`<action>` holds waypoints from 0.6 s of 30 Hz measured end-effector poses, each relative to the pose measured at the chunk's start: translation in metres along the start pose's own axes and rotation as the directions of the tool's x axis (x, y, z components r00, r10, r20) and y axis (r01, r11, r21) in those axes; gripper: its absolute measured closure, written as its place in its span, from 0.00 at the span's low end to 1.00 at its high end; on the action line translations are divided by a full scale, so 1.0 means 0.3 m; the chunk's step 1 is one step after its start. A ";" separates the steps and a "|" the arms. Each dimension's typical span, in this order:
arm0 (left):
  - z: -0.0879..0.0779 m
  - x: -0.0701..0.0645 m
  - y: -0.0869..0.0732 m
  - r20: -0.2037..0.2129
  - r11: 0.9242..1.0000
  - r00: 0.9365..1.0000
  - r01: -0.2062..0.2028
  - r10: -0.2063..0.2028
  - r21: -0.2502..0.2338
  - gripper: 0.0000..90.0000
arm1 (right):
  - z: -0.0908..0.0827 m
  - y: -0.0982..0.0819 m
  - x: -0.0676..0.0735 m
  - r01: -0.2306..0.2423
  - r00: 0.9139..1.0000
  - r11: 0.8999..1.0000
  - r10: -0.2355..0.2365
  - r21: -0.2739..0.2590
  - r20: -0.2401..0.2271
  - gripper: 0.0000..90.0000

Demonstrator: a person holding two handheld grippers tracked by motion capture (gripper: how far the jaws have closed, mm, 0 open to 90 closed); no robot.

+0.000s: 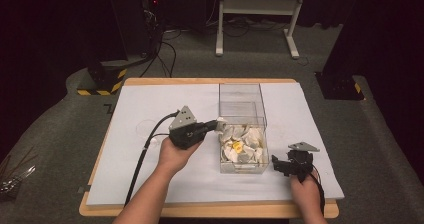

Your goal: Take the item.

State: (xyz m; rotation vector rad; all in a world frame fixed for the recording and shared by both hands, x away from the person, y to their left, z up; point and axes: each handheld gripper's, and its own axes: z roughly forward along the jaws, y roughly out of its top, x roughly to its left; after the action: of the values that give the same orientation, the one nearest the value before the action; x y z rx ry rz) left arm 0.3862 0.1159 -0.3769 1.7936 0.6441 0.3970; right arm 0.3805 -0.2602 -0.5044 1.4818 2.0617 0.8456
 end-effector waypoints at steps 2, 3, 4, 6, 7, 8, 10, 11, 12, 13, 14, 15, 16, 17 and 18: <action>-0.009 0.004 0.002 -0.005 1.000 1.000 0.000 0.000 -0.003 1.00 | 0.000 0.000 0.000 0.000 1.000 1.000 0.000 0.000 0.000 0.13; -0.014 0.007 0.003 -0.009 1.000 1.000 -0.002 0.001 -0.002 1.00 | 0.000 0.000 0.000 0.000 1.000 1.000 0.000 0.000 0.000 0.13; -0.017 0.008 0.003 -0.012 1.000 1.000 -0.001 0.001 -0.003 1.00 | 0.000 0.000 0.000 0.000 1.000 1.000 0.000 0.000 0.000 0.13; -0.026 0.011 0.003 -0.018 1.000 1.000 -0.002 0.002 0.000 1.00 | 0.000 0.000 0.000 0.000 1.000 1.000 0.000 0.000 0.000 0.13; -0.030 0.013 0.003 -0.020 1.000 1.000 -0.003 0.003 -0.002 1.00 | 0.000 0.000 0.000 0.000 1.000 1.000 0.000 0.000 0.000 0.13; -0.034 0.015 0.003 -0.022 1.000 1.000 -0.003 0.003 -0.001 1.00 | 0.000 0.000 0.000 0.000 1.000 1.000 0.000 0.000 0.000 0.13; -0.043 0.020 0.001 -0.027 1.000 1.000 -0.004 0.004 0.001 1.00 | 0.000 0.000 0.000 0.000 1.000 1.000 0.000 0.000 0.000 0.13; -0.048 0.022 0.000 -0.032 1.000 0.999 -0.004 0.004 0.003 1.00 | 0.000 0.000 0.000 0.000 1.000 1.000 0.000 0.002 0.000 0.13; -0.052 0.025 -0.002 -0.036 1.000 0.999 -0.002 0.002 0.001 1.00 | 0.000 0.000 0.000 -0.001 1.000 1.000 0.001 0.000 0.000 0.13; -0.058 0.029 -0.004 -0.039 1.000 0.999 -0.002 0.002 0.004 1.00 | 0.000 0.000 0.000 0.000 1.000 1.000 0.000 0.002 0.000 0.13; -0.060 0.031 -0.006 -0.041 1.000 0.999 0.001 -0.001 0.003 1.00 | 0.000 0.000 0.000 0.000 1.000 1.000 0.000 0.002 0.000 0.13; -0.064 0.033 -0.008 -0.045 1.000 0.999 0.002 -0.002 0.003 1.00 | 0.000 0.000 0.000 0.000 1.000 1.000 0.000 0.000 0.000 0.13; -0.069 0.035 -0.011 -0.050 1.000 0.999 0.003 -0.003 0.005 1.00 | 0.000 0.000 0.000 0.000 1.000 1.000 0.000 0.000 0.000 0.13; -0.073 0.038 -0.014 -0.053 1.000 0.999 0.002 -0.002 0.004 1.00 | 0.000 0.000 0.000 0.000 1.000 1.000 0.000 0.000 0.000 0.13; -0.077 0.041 -0.017 -0.058 1.000 0.998 0.003 -0.003 0.005 1.00 | 0.000 0.000 0.000 0.000 1.000 1.000 0.000 -0.001 0.000 0.13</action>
State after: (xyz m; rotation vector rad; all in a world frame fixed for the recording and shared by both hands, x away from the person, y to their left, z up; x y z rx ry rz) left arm 0.3817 0.1422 -0.3751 1.7915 0.6886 0.4467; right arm 0.3805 -0.2602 -0.5044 1.4813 2.0615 0.8461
